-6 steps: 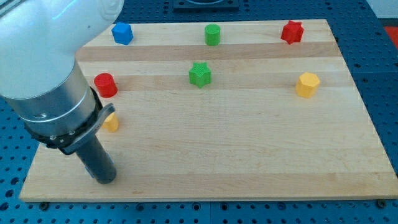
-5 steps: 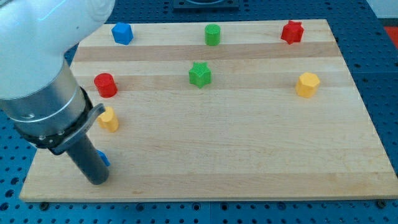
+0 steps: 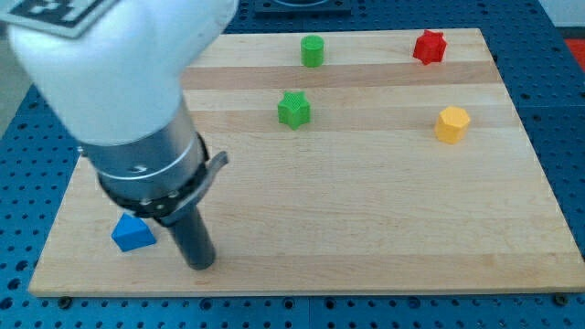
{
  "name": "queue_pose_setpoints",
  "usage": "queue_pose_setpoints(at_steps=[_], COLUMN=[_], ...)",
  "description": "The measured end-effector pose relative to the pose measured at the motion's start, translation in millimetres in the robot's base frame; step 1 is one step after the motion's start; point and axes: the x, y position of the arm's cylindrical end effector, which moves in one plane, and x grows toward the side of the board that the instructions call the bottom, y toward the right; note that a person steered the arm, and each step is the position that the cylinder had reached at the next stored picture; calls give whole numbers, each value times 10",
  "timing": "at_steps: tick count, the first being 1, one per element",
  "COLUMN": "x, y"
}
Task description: Slide the green star at the bottom center of the board
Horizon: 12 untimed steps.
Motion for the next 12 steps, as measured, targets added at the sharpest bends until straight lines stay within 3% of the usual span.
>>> queue_pose_setpoints(at_steps=[5,7,9,12], x=[-2001,-2496,-2524,-2211], y=[32,293,1038,1064])
